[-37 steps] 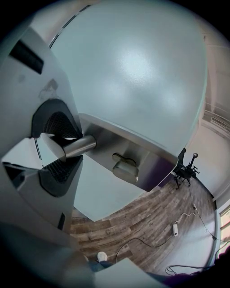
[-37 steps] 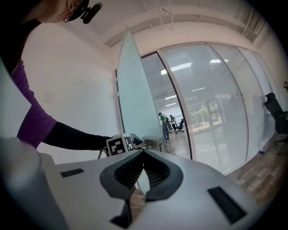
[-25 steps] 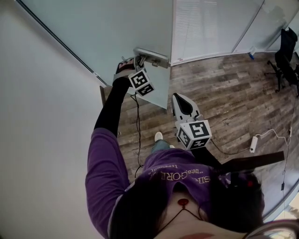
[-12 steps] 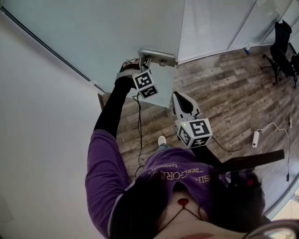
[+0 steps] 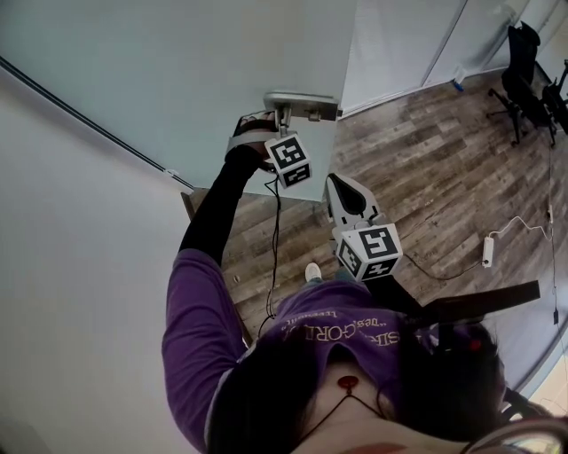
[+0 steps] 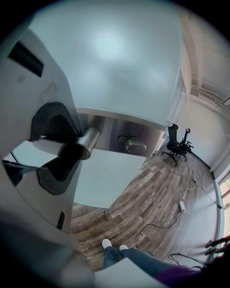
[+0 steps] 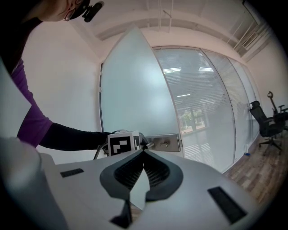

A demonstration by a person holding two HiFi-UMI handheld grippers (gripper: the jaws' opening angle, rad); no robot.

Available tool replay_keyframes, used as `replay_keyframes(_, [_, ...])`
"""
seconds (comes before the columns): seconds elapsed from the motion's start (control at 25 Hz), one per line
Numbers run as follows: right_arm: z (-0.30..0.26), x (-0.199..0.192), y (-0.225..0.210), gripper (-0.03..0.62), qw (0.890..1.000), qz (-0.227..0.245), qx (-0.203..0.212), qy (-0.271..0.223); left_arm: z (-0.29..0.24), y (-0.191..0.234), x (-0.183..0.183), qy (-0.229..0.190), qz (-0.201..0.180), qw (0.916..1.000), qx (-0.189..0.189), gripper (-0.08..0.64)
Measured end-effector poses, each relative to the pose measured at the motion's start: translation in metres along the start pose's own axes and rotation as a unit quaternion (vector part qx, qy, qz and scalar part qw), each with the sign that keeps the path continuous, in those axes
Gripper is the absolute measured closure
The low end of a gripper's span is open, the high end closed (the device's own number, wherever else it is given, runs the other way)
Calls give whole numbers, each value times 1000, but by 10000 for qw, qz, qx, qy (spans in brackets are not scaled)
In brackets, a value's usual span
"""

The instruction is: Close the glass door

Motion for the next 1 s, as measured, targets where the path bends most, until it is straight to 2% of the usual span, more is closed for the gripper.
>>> replay_keyframes(0.2, [-20, 15, -10, 606, 10000, 10, -49, 20, -16, 30, 2, 196, -56, 9998, 52, 477])
replay_keyframes(0.32, [-23, 13, -24, 606, 10000, 21, -26, -16, -27, 28, 5, 340, -101, 9993, 97, 480])
replay_keyframes(0.48, [-48, 29, -47, 606, 10000, 16, 88, -39, -43, 48, 8, 559, -35, 9984, -16, 480])
replay_keyframes(0.68, [-65, 30, -66, 606, 9994, 94, 310, -117, -59, 44, 8, 507, 119, 9986, -52, 482])
replay_keyframes(1.0, [-73, 24, -102, 606, 9991, 100, 388, -109, -82, 45, 10, 318, 298, 9990, -135, 483])
Point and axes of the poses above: the fingertips, and each gripper's own axes: z backward along the fingers, y to its left, x out of its top, the point moved 2 cm from there along z, backward along the fingers, and after that the axes turned 13 degrees about -y, right-handed, at the moved point
